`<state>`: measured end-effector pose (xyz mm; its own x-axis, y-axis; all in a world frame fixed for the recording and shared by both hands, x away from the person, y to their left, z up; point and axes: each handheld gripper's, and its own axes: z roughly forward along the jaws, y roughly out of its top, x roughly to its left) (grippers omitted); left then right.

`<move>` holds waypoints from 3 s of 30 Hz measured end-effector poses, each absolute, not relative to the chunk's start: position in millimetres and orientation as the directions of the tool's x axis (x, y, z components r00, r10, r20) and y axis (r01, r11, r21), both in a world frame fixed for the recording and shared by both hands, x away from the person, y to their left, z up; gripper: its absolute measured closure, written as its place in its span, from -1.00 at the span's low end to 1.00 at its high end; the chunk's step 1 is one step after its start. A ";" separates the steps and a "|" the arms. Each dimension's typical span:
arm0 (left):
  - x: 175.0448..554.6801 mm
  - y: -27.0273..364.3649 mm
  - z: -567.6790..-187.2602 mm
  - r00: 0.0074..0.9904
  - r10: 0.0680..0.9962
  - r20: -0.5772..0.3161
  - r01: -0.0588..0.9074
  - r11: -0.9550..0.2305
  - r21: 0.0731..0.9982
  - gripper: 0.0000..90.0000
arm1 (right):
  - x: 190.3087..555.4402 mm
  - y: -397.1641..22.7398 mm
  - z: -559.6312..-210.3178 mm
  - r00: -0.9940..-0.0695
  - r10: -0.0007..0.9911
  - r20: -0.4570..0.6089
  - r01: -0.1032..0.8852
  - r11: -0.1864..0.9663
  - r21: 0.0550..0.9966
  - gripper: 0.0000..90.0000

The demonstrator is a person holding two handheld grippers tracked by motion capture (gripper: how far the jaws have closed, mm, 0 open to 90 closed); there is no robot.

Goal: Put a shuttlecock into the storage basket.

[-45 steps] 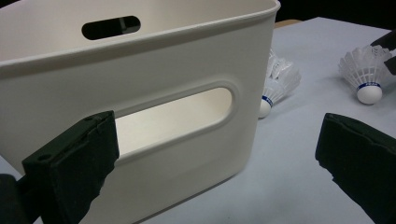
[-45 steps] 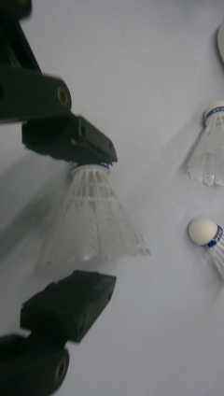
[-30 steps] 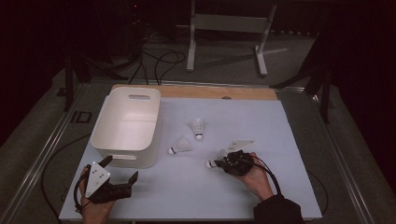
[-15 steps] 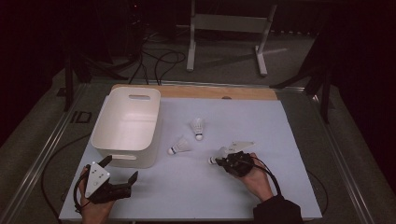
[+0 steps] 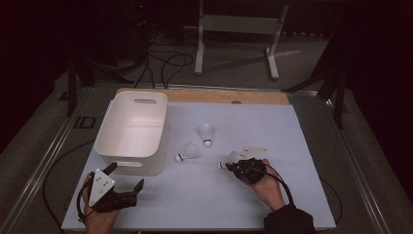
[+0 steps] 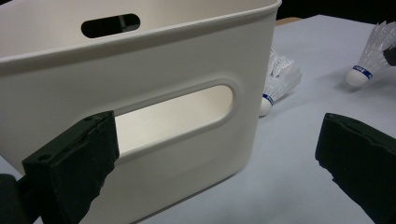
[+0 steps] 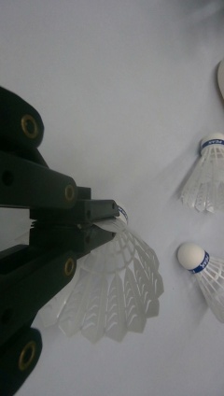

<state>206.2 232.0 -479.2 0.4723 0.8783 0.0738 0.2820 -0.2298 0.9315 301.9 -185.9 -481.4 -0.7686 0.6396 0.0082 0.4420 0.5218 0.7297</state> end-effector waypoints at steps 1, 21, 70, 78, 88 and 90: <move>206.2 232.0 -479.1 0.473 0.878 0.073 0.282 -0.230 0.932 -1.00 | 302.1 -185.9 -481.2 -0.767 0.641 0.008 0.442 0.520 0.731 0.98; 206.8 231.3 -479.5 0.477 0.876 0.075 0.287 -0.236 0.928 -1.00 | 300.8 -183.7 -472.3 -0.760 0.650 -0.015 0.430 0.520 0.738 0.98; 207.5 229.7 -480.5 0.481 0.873 0.087 0.293 -0.253 0.922 -1.00 | 310.6 -172.3 -441.6 -0.744 0.666 -0.059 0.409 0.523 0.748 0.99; 207.8 229.5 -480.7 0.482 0.872 0.088 0.294 -0.255 0.921 -1.00 | 312.2 -170.1 -435.8 -0.741 0.669 -0.058 0.408 0.517 0.752 0.99; 207.9 229.6 -480.9 0.480 0.873 0.090 0.296 -0.258 0.920 -1.00 | 316.2 -167.1 -428.4 -0.740 0.670 -0.060 0.401 0.512 0.760 0.99; 207.9 229.6 -480.9 0.480 0.873 0.091 0.296 -0.258 0.920 -1.00 | 316.7 -166.6 -427.5 -0.741 0.668 -0.062 0.400 0.514 0.759 0.99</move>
<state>207.9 229.6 -480.9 0.4799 0.8726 0.0906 0.2956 -0.2580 0.9198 316.7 -166.6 -427.5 -0.7412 0.6685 -0.0616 0.4003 0.5139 0.7587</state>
